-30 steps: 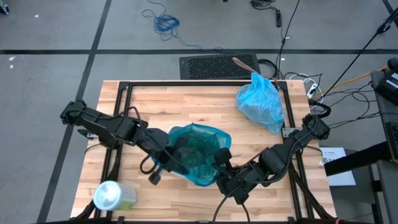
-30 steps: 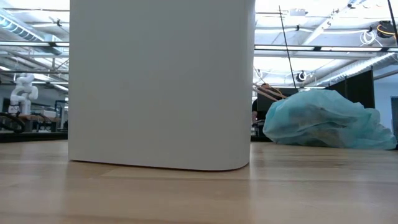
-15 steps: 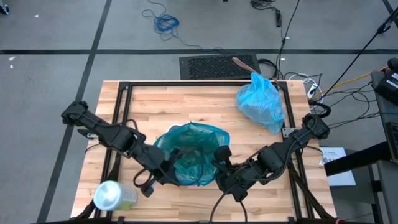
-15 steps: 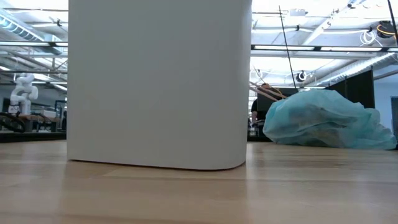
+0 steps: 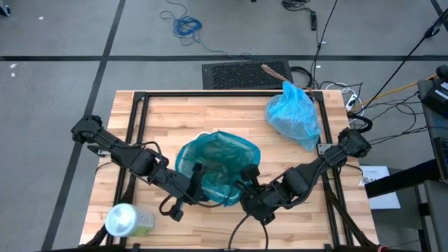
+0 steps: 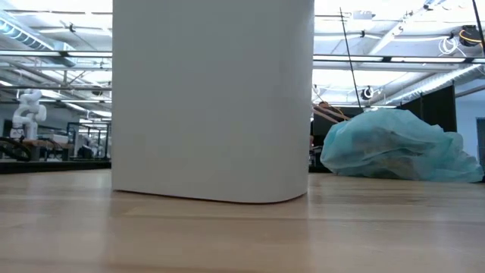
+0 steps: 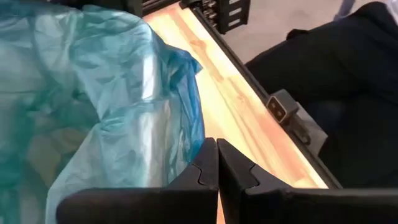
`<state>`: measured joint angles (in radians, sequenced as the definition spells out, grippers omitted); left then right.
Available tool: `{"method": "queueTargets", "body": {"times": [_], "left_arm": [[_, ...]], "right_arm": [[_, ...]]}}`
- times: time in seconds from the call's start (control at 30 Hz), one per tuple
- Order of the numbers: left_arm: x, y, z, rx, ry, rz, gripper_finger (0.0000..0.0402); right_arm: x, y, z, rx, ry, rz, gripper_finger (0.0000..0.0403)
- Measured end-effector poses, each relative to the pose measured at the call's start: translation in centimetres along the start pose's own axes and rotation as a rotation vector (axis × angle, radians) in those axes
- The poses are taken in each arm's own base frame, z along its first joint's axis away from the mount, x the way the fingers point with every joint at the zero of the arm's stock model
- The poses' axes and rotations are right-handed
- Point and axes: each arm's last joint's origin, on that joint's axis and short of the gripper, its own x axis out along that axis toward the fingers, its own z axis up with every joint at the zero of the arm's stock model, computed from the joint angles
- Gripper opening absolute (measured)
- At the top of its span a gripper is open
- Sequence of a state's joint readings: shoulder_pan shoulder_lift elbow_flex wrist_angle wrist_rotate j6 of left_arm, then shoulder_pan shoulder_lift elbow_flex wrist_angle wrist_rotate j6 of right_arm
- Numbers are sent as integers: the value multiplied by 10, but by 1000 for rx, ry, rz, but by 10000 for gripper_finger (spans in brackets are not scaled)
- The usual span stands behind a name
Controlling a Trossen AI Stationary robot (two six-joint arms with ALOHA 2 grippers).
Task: Place trash/remove bag and relplace
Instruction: Insert the blue trash bag into the trash bin
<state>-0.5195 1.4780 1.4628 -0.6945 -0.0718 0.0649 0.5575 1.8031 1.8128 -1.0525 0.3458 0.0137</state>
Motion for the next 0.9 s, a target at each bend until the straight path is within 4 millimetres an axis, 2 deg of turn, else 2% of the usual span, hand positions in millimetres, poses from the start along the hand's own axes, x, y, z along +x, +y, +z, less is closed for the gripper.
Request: {"method": "queueTargets", "body": {"times": [0.17, 0.27, 0.37, 0.53, 0.7, 0.8, 0.9], "left_arm": [[0, 0, 0, -5, 5, 18, 0], [0, 1, 0, -4, 5, 20, 0], [0, 1, -1, -3, 8, 37, 0], [0, 2, -1, 0, 12, 47, 0], [0, 2, -2, -2, 21, 57, 0], [0, 3, -3, -3, 33, 77, 0], [0, 3, -3, -3, 34, 78, 0]], "right_arm": [[4, 1, 1, 34, -22, 0, 1], [2, 1, 2, 46, -32, 1, 14], [-3, -1, 2, 66, -37, 5, 46], [-13, -3, 2, 120, -19, 29, 127], [-31, 2, 0, 135, 34, 71, 198], [-42, 6, -1, 139, 44, 75, 221], [-56, 6, -3, 159, 61, 7, 226]]}}
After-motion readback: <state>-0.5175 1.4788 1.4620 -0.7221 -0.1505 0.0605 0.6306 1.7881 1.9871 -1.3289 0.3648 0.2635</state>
